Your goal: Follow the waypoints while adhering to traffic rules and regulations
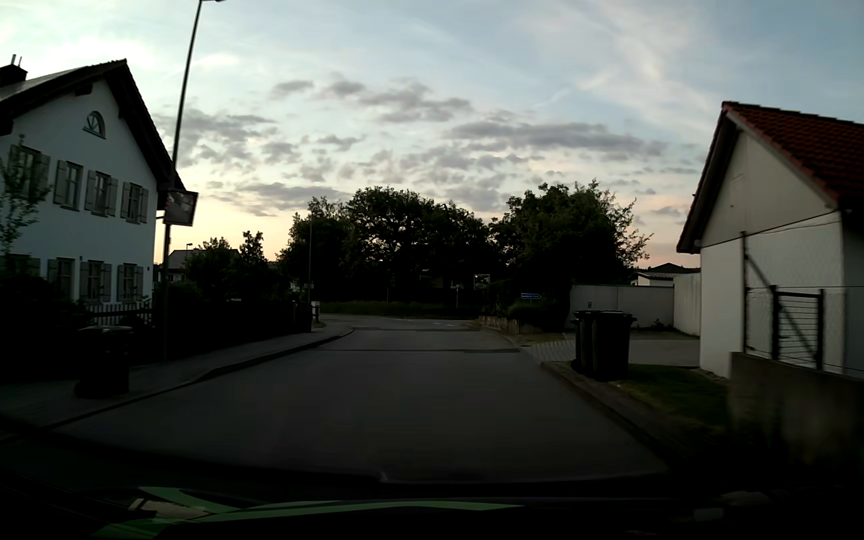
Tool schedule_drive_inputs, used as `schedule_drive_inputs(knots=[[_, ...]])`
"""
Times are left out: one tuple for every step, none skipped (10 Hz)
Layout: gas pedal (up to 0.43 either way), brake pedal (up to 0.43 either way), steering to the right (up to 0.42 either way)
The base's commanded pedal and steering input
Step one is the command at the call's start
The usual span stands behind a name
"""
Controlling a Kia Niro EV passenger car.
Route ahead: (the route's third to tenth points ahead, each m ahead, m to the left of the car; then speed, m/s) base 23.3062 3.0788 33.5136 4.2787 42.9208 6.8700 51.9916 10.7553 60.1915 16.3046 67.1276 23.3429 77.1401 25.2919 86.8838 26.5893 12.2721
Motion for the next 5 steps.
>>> schedule_drive_inputs(knots=[[0.000, 0.098, -0.004], [0.000, 0.085, -0.005], [0.000, 0.079, -0.006], [0.000, 0.079, -0.008], [0.000, 0.079, -0.009]])
